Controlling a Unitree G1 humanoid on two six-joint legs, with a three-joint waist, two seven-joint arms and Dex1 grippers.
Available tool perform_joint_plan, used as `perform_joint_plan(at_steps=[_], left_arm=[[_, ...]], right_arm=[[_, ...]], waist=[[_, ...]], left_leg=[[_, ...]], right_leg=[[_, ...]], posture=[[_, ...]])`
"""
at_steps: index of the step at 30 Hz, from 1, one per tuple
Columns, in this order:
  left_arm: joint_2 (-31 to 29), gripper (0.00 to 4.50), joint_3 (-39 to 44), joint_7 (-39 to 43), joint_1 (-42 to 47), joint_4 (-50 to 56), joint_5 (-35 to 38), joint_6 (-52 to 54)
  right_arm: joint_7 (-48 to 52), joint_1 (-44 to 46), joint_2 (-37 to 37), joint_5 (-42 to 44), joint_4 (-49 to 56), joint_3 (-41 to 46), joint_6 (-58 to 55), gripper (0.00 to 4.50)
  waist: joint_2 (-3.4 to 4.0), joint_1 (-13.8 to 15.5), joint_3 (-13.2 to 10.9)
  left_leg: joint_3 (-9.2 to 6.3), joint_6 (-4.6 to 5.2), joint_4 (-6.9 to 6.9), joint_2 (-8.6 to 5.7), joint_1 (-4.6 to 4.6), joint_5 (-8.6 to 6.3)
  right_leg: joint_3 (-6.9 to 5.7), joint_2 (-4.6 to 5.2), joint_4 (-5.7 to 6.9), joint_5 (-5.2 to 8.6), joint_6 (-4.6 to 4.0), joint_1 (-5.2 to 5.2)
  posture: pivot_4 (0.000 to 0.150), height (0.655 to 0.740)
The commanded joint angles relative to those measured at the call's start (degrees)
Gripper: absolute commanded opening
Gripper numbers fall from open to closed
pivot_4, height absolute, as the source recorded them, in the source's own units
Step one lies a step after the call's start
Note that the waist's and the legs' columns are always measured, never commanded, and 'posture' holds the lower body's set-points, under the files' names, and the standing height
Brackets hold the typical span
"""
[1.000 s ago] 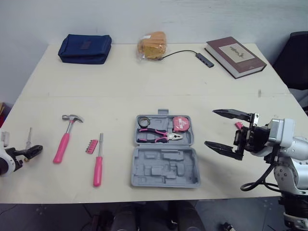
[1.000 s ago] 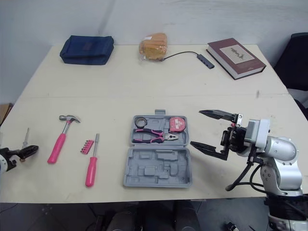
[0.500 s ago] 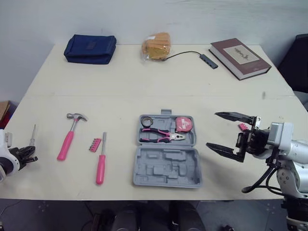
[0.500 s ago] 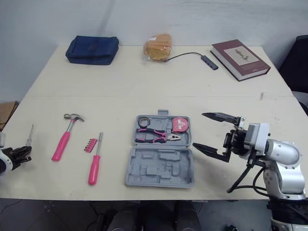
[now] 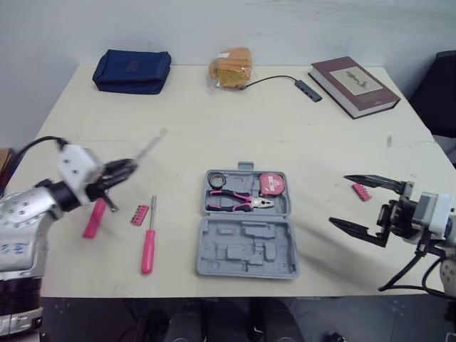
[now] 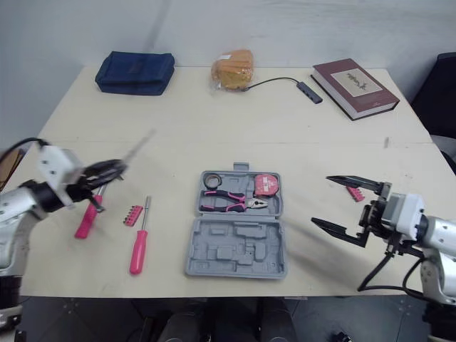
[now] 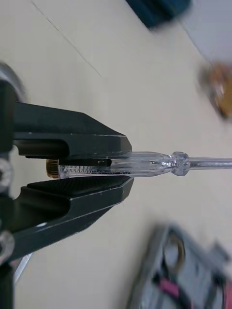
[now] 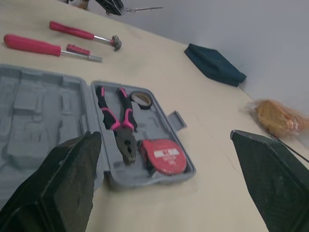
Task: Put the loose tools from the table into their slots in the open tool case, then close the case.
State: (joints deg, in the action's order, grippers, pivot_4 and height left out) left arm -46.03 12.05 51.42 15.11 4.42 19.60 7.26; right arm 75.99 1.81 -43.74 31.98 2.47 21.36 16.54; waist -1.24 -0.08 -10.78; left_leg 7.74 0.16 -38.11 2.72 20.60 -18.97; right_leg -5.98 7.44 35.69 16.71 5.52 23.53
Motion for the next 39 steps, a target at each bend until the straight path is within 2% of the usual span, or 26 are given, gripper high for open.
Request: perform_joint_plan(at_steps=[1, 6, 8, 14, 17, 23, 31, 39], left_arm=[[-2.9, 0.04, -9.3, 8.2, 3.0, 7.8, -2.4, -1.0], [-4.0, 0.04, -18.6, 14.7, 9.5, 13.1, -2.5, 5.3], [-6.0, 0.04, -22.2, 16.4, 12.7, 16.9, -3.0, 12.6], [-6.4, 0.04, -32.9, 15.4, 18.5, 23.0, -9.5, 27.2], [-4.2, 0.04, -36.1, 13.9, 21.2, 23.0, -11.3, 31.9], [0.5, 0.04, -40.9, 10.7, 24.6, 19.5, -16.5, 34.0], [2.4, 0.04, -42.8, 8.5, 24.8, 18.5, -20.0, 36.1], [4.4, 0.04, -43.9, 8.3, 27.0, 17.6, -21.4, 38.1]], right_arm=[[-0.4, -2.7, -0.5, 0.0, 1.4, 2.7, 1.7, 4.50], [-2.1, -7.9, 0.5, 0.3, 5.0, 3.1, 2.0, 4.50], [-3.3, -10.2, 1.1, 1.2, 7.8, 3.2, 0.9, 4.50], [-5.4, -13.7, 2.4, 0.4, 10.4, 2.6, 1.1, 4.50], [-6.2, -13.8, 2.5, 0.2, 11.0, 2.0, 1.0, 4.50], [-7.1, -13.9, 2.6, -0.1, 11.8, 0.7, 0.8, 4.50], [-7.4, -14.3, 2.2, -0.3, 12.0, 0.0, 0.8, 4.50], [-6.8, -14.0, 1.8, -0.3, 11.1, 0.3, 1.0, 4.50]], waist=[[0.00, -0.1, 0.0], [0.02, 0.0, 0.0], [0.02, 0.0, 0.0], [0.03, 0.1, 0.0], [0.02, 0.1, 0.0], [0.02, 0.4, 0.0], [0.02, 0.5, 0.0], [0.03, 1.1, 0.0]], left_leg=[[0.02, 0.01, -0.01, 0.00, 0.00, 0.00], [0.12, 0.05, -0.07, 0.00, -0.04, 0.04], [0.09, 0.04, -0.08, 0.00, -0.03, 0.05], [0.06, 0.06, -0.09, -0.03, -0.02, 0.05], [0.04, 0.07, -0.13, -0.05, 0.00, 0.05], [-0.05, 0.08, -0.22, -0.05, 0.05, 0.06], [-0.10, 0.10, -0.43, -0.02, 0.10, 0.07], [-0.45, 0.19, -0.93, 0.01, 0.54, 0.02]], right_leg=[[0.02, -0.02, 0.00, -0.01, 0.01, 0.00], [0.12, -0.09, -0.01, -0.02, 0.04, 0.00], [0.13, -0.12, 0.01, -0.02, 0.04, 0.00], [0.17, -0.15, -0.03, -0.03, 0.05, -0.03], [0.17, -0.20, -0.04, -0.03, 0.06, -0.03], [0.17, -0.25, -0.03, -0.02, 0.05, -0.04], [0.15, -0.26, 0.01, -0.02, 0.05, -0.04], [-0.04, -0.26, 0.10, -0.02, 0.05, 0.01]], posture=[[0.150, 0.7400], [0.150, 0.7400], [0.150, 0.7400], [0.150, 0.7400], [0.150, 0.7400], [0.150, 0.7400], [0.150, 0.7400], [0.150, 0.7400]])
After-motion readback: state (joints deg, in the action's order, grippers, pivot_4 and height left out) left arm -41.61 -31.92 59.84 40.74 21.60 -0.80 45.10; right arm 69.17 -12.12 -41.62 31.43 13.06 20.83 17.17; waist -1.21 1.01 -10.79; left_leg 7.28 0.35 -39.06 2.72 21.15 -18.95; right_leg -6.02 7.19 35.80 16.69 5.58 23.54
